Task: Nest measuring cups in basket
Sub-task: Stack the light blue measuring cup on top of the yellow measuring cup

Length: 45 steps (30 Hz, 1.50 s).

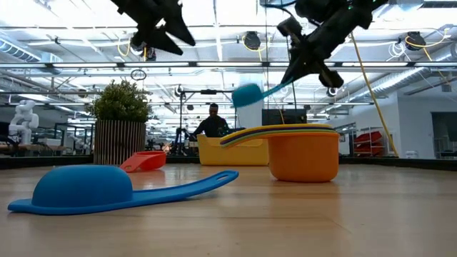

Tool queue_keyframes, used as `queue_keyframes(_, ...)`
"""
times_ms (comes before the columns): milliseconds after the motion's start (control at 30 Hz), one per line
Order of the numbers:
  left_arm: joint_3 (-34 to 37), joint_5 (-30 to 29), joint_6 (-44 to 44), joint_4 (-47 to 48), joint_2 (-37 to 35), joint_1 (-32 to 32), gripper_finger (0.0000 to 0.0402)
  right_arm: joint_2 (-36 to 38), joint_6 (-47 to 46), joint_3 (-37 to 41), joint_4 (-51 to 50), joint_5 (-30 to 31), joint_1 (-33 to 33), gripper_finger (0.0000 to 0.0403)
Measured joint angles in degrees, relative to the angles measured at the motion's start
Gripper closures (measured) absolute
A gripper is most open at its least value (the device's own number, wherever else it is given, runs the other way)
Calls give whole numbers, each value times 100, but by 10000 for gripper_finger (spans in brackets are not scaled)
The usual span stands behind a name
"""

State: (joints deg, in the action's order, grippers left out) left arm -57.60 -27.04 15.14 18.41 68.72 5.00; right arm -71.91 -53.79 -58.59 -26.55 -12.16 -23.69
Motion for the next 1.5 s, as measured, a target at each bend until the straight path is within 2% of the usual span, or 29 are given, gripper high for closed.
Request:
queue_keyframes(133,0,48,65,-410,1,-225,128,229,-282,0,138,-61,-142,403)
queue_keyframes(333,0,50,-228,-834,1,-388,128,373,-614,0,661,-826,-625,399)
queue_keyframes(433,0,50,-349,-806,1,-433,128,379,-689,0,895,-1448,-919,398)
queue_keyframes(633,0,50,-601,-797,1,-517,128,377,-404,0,770,-3194,-1551,397)
queue_keyframes(733,0,52,-508,-795,1,-518,128,375,-342,0,835,-3580,-1788,397)
queue_keyframes(800,0,52,-143,-800,1,-462,128,375,-141,0,944,-3596,-1876,397)
queue_keyframes(900,0,79,940,-871,1,-273,128,373,440,0,1202,-3598,-1926,398)
queue_keyframes(967,0,391,1568,-1050,-2,-86,128,375,929,0,1490,-3611,-1927,400)
queue_keyframes(1033,0,973,1834,-1326,-3,117,128,375,1380,0,1785,-3621,-1909,401)
queue_keyframes(1133,-2,1653,1911,-1855,-4,362,128,375,1855,0,2291,-3618,-1894,401)
queue_keyframes(1300,-2,1779,1650,-2506,-22,618,128,377,2134,0,3447,-3522,-1896,402)
queue_keyframes(1500,-7,1699,1306,-3312,-43,929,128,367,1151,0,4933,-2376,-1896,402)
